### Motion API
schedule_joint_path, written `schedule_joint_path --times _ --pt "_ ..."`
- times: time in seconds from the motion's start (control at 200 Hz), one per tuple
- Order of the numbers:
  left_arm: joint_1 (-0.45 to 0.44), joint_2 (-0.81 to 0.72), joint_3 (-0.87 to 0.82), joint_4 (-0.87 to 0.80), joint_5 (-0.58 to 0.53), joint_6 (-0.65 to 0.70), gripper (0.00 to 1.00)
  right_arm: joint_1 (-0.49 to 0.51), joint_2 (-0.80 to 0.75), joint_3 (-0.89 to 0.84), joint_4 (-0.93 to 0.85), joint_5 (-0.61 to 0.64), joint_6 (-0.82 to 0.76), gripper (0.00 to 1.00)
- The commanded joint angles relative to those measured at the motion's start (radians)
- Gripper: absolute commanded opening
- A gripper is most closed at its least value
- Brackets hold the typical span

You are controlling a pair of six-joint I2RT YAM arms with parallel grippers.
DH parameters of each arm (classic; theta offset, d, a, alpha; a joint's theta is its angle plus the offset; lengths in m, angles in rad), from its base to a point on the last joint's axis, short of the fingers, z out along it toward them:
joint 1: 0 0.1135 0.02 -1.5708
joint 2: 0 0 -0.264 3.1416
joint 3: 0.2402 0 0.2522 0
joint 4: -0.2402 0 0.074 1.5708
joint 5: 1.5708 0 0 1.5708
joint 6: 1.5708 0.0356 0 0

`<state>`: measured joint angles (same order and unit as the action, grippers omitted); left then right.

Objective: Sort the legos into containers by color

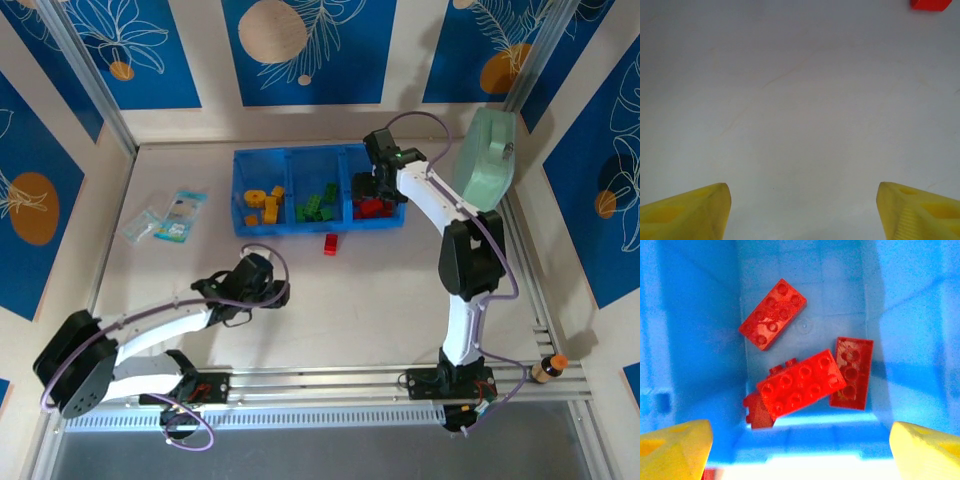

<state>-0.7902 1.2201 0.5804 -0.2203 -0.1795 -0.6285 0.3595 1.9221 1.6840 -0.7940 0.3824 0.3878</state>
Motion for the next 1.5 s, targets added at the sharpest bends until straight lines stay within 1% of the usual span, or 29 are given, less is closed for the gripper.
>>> schedule_joint_path --times 0.0,0.225,0.42,0.64,0.841,0.926,1.031,1.106,1.181,1.231,1.346,1.496 --pt "-0.009 0.069 0.079 0.048 0.026 0.041 0.77 0.012 -0.169 -0.073 0.011 0.021 -0.002 0.92" --pt "-0.009 0.303 0.283 0.063 0.051 0.091 0.78 0.009 -0.442 -0.334 0.089 0.009 0.024 0.94" --pt "-0.002 0.506 0.49 0.02 0.062 0.12 0.78 -0.015 -0.618 -0.543 0.121 -0.016 0.06 0.94" --pt "-0.001 0.669 0.67 -0.028 0.087 0.145 0.78 -0.069 -0.761 -0.733 0.141 -0.061 0.094 0.94" --pt "-0.001 0.805 0.829 -0.099 0.07 0.161 0.75 -0.078 -0.837 -0.861 0.168 -0.096 0.132 0.94" --pt "-0.001 0.849 0.881 -0.14 0.046 0.158 0.71 -0.08 -0.85 -0.882 0.162 -0.106 0.14 0.94" --pt "-0.002 0.898 0.933 -0.186 0.012 0.161 0.64 -0.08 -0.871 -0.902 0.161 -0.11 0.148 0.94" --pt "-0.003 0.934 0.97 -0.227 -0.01 0.163 0.56 -0.081 -0.886 -0.911 0.164 -0.119 0.152 0.94" --pt "-0.008 0.953 0.987 -0.248 -0.028 0.168 0.46 -0.082 -0.89 -0.907 0.158 -0.125 0.156 0.93" --pt "-0.016 0.954 0.989 -0.258 -0.042 0.17 0.41 -0.082 -0.89 -0.906 0.154 -0.126 0.157 0.93" --pt "-0.037 0.938 0.984 -0.275 -0.083 0.181 0.33 -0.082 -0.894 -0.912 0.155 -0.123 0.164 0.93" --pt "-0.072 0.881 0.995 -0.277 -0.093 0.214 0.28 -0.081 -0.899 -0.925 0.158 -0.132 0.18 0.92"
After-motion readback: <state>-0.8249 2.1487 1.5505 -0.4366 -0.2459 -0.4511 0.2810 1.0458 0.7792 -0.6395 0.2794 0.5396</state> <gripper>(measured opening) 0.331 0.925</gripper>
